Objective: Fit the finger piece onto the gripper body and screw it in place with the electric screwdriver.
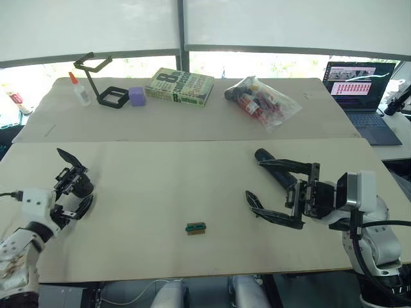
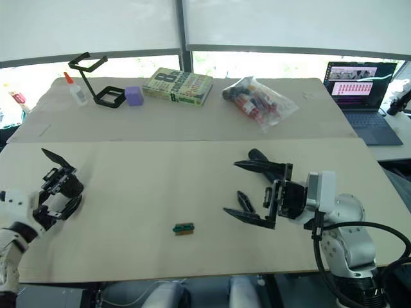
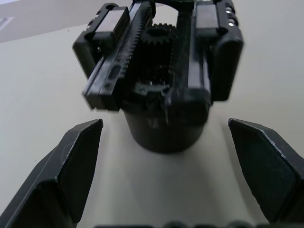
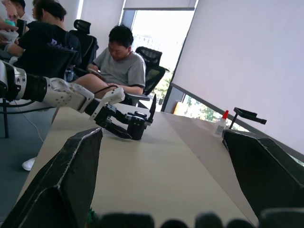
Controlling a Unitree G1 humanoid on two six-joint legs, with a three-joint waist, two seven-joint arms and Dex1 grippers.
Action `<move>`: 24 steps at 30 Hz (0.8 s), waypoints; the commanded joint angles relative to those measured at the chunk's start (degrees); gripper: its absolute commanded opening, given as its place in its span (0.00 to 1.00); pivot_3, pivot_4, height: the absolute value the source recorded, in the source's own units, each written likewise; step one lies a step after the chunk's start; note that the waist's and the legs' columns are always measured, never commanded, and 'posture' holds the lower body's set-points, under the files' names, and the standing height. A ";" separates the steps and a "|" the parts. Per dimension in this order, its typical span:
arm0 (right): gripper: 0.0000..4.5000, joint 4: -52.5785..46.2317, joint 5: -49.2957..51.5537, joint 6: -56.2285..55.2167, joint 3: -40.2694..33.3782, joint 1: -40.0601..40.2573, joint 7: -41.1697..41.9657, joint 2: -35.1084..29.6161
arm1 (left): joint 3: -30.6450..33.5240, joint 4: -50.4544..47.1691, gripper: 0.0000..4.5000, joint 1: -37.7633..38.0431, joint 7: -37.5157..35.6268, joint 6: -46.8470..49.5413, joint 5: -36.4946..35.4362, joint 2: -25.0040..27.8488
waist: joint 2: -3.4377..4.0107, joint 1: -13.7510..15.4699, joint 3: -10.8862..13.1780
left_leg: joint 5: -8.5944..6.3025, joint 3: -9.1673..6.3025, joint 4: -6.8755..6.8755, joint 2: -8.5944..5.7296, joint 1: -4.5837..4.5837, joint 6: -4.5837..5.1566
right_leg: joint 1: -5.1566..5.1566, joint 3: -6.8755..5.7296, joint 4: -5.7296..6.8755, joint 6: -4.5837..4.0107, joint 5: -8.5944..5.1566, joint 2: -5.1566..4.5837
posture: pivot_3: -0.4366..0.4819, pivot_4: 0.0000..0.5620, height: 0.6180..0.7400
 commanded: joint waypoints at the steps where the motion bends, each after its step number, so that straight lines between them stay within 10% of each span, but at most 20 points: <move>1: 0.99 -0.03 -0.43 -1.26 -0.78 0.61 -0.05 0.16 | -1.83 3.23 1.00 -4.61 0.46 -0.90 0.22 -0.06 | 0.00 0.00 0.00 | 0.00 0.00 0.00 0.01 0.00 -0.01 | -0.01 0.00 0.00 0.00 0.00 0.00 | 0.48 0.27 1.00; 5: 0.99 -0.08 -0.71 -1.44 -1.13 0.88 -0.22 0.11 | -5.00 5.53 1.00 -5.75 -1.07 0.91 1.26 0.93 | 0.01 -0.04 0.00 | 0.04 0.01 -0.01 -0.01 -0.01 -0.07 | -0.03 0.01 0.02 0.00 0.00 -0.02 | 0.48 0.27 1.00; 10: 1.00 -0.19 -0.77 -1.46 -1.91 1.41 -0.15 -0.41 | -5.29 3.79 0.53 -4.22 -1.97 1.32 -0.21 0.09 | 0.07 0.00 -0.02 | -0.01 0.01 -0.01 0.02 0.02 0.01 | -0.01 0.01 0.04 0.00 0.00 -0.03 | 0.48 0.27 1.00; 17: 1.00 -0.11 -0.73 -1.48 -2.96 2.50 0.17 -1.13 | -8.10 -10.13 0.53 -4.52 -3.50 -1.09 -3.69 -4.95 | 0.07 1.00 0.00 | 0.02 -0.02 0.01 -0.10 -0.11 -0.05 | -0.04 -0.11 -0.02 0.05 0.03 -0.31 | 0.48 0.27 1.00; 24: 1.00 -2.22 3.54 2.17 -5.45 5.90 2.48 -5.14 | -24.49 -29.15 0.53 -8.84 3.53 10.59 1.24 -12.96 | 0.03 1.89 0.02 | 0.02 -0.23 0.63 -0.33 -0.95 -0.02 | -0.38 -0.16 -0.01 0.36 0.23 -0.38 | 0.48 0.27 1.00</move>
